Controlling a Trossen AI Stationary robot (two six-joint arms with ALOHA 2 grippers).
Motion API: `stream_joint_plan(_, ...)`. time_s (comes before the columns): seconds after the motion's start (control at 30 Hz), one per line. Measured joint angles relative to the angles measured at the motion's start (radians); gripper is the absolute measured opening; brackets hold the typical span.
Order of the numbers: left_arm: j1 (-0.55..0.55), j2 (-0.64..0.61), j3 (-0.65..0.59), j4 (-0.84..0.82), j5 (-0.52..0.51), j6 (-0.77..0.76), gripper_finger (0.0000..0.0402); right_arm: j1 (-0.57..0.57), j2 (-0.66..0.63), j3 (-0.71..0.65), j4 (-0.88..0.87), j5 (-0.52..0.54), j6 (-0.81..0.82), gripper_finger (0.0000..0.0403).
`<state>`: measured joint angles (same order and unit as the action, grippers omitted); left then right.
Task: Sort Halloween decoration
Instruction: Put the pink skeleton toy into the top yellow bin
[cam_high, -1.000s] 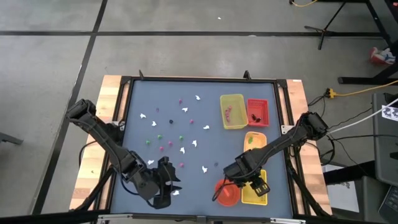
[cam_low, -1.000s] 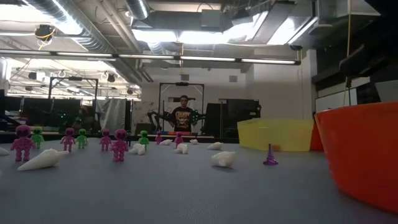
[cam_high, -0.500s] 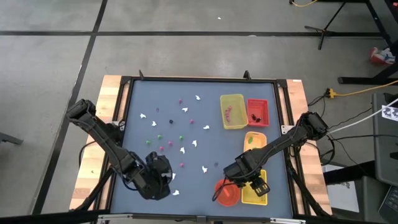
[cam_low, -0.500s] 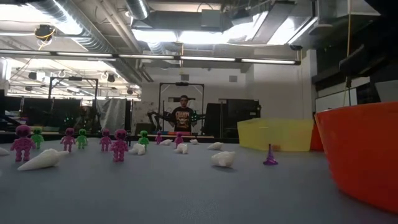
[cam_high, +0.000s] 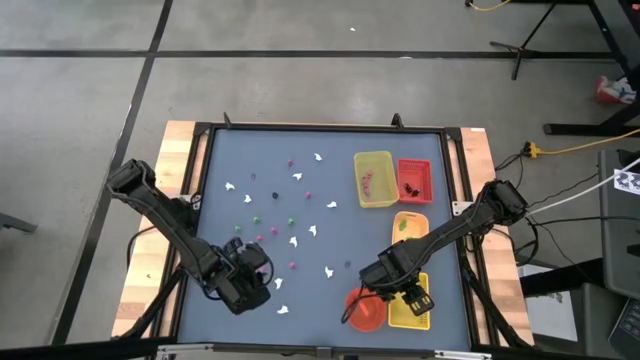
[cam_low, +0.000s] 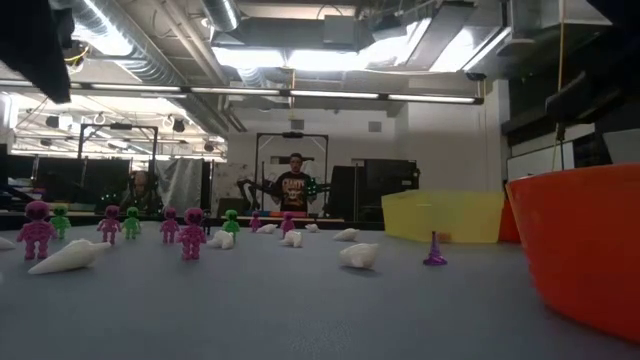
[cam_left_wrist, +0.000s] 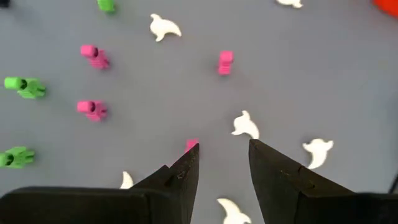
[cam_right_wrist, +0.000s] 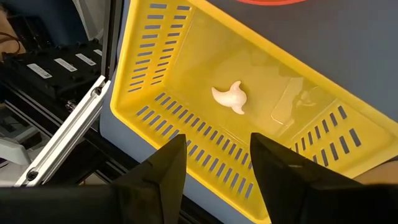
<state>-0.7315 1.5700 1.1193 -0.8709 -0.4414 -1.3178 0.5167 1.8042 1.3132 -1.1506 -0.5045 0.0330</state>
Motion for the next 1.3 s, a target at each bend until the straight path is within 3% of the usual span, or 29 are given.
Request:
stream_joint_plan(0.3,0.0,0.0,-0.041,0.006,-0.005,0.017,0.0124,0.0,0.0,0.0,0.001,0.016,-0.001,0.0175)
stream_joint_plan(0.5,0.0,0.0,-0.127,0.116,-0.009,0.018,0.0124,0.0,0.0,0.0,0.001,0.079,-0.002,0.0175)
stream_joint_plan(0.77,0.0,0.0,-0.229,0.237,-0.009,0.019,0.0124,0.0,0.0,0.0,0.001,0.085,-0.002,0.0175)
stream_joint_plan(1.3,0.0,0.0,-0.303,0.375,-0.01,0.019,0.0124,0.0,0.0,0.0,0.001,0.095,0.0,0.0175)
